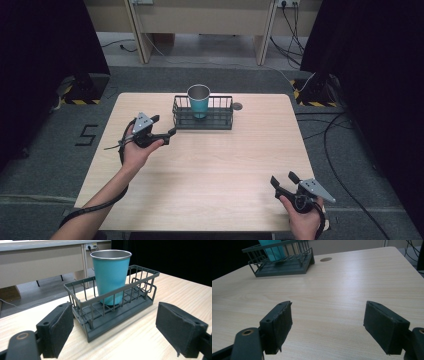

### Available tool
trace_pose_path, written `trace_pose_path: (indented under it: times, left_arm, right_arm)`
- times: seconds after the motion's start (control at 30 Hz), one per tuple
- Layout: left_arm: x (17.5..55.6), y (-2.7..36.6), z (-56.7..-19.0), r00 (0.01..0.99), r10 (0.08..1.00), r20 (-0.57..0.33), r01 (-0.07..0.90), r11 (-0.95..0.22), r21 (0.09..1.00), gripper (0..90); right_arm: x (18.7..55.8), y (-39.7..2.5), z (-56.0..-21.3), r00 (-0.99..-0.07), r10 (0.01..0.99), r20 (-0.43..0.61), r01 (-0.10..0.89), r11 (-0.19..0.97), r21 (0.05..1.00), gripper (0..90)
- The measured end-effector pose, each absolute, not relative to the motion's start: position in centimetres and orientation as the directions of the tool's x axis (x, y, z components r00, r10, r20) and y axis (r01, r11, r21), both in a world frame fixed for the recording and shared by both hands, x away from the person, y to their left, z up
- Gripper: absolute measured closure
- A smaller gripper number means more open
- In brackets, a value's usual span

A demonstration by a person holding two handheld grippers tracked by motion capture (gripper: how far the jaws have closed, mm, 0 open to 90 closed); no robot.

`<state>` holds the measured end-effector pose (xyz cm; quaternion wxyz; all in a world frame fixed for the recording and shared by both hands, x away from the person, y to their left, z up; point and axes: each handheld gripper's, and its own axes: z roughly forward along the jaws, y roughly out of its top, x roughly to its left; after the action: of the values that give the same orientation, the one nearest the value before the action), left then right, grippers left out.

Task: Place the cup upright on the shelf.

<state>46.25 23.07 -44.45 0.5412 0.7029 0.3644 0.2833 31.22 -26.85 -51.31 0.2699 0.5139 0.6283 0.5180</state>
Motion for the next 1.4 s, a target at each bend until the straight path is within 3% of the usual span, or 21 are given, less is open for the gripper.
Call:
trace_pose_path:
  times: [1.4]
  left_arm:
    - [38.6,28.6,-47.7,0.556,0.831,-0.031,0.248,-0.129,0.960,14.2]
  right_arm:
    - [31.2,-26.8,-51.3,-0.322,0.927,0.192,0.366,-0.065,0.928,23.6]
